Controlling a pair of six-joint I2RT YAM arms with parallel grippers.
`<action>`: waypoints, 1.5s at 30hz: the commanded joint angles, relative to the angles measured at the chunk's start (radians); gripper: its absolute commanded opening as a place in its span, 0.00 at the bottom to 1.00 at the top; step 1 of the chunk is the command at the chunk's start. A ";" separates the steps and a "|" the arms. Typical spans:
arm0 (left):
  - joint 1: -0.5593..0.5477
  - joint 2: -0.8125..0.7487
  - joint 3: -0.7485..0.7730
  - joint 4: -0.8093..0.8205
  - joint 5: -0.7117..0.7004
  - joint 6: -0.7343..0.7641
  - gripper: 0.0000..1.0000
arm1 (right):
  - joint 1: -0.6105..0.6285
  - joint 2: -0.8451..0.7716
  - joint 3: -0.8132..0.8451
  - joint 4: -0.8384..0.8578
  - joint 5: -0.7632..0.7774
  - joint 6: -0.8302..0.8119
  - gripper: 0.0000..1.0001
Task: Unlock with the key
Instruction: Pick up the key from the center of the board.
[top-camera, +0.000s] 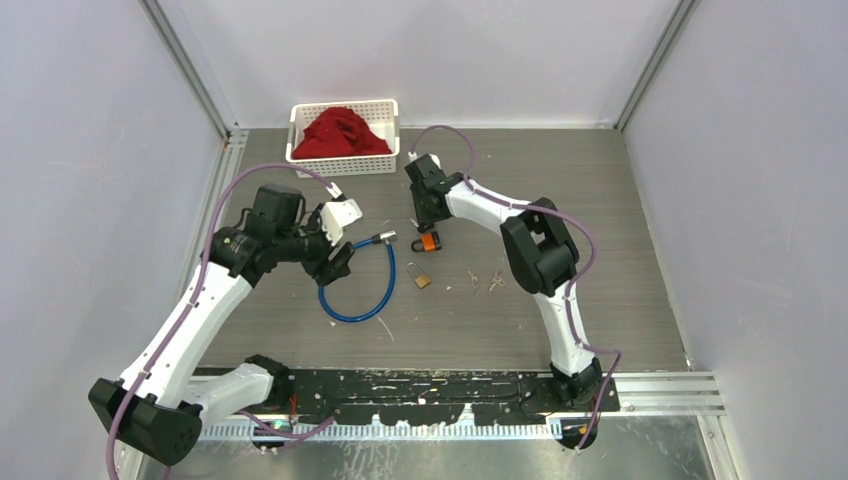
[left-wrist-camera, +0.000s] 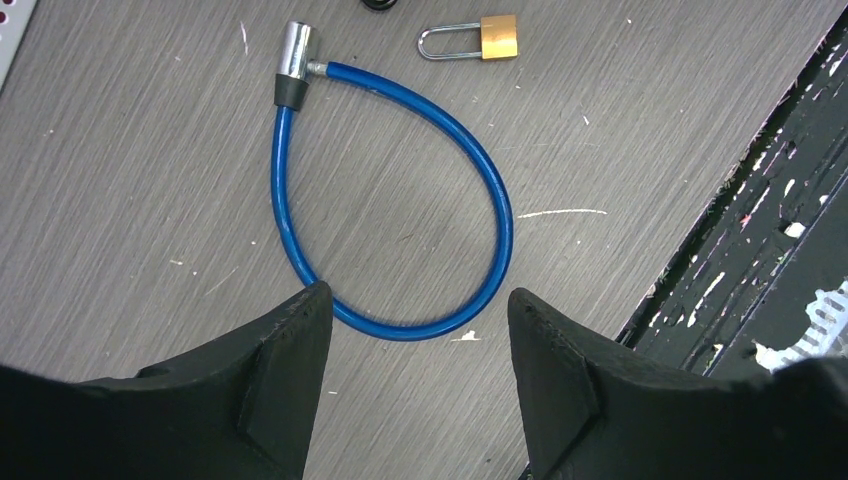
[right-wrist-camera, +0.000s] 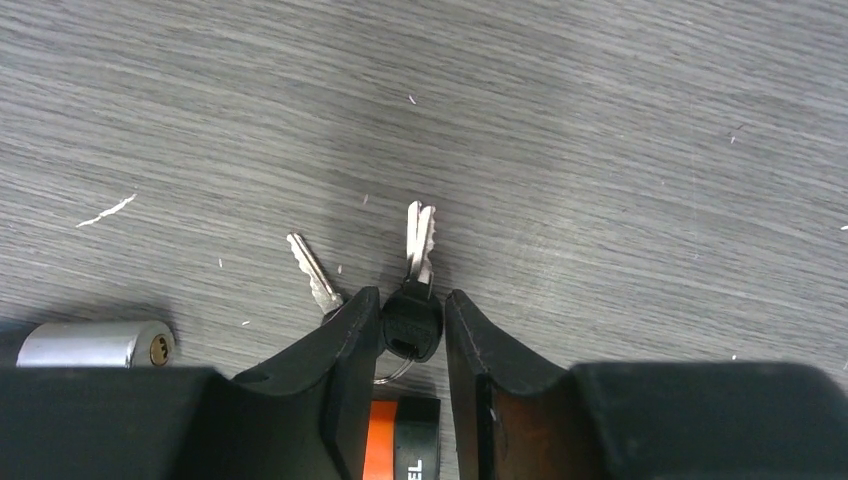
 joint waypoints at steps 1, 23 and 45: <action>0.004 -0.027 0.029 0.022 0.022 -0.005 0.65 | 0.003 0.013 0.035 0.000 0.017 -0.010 0.35; 0.005 -0.036 0.047 0.007 0.014 0.010 0.65 | 0.000 -0.186 -0.073 0.095 -0.202 -0.030 0.01; 0.005 -0.043 0.073 -0.001 0.061 0.001 0.65 | -0.035 -0.454 -0.197 0.107 -0.486 0.101 0.01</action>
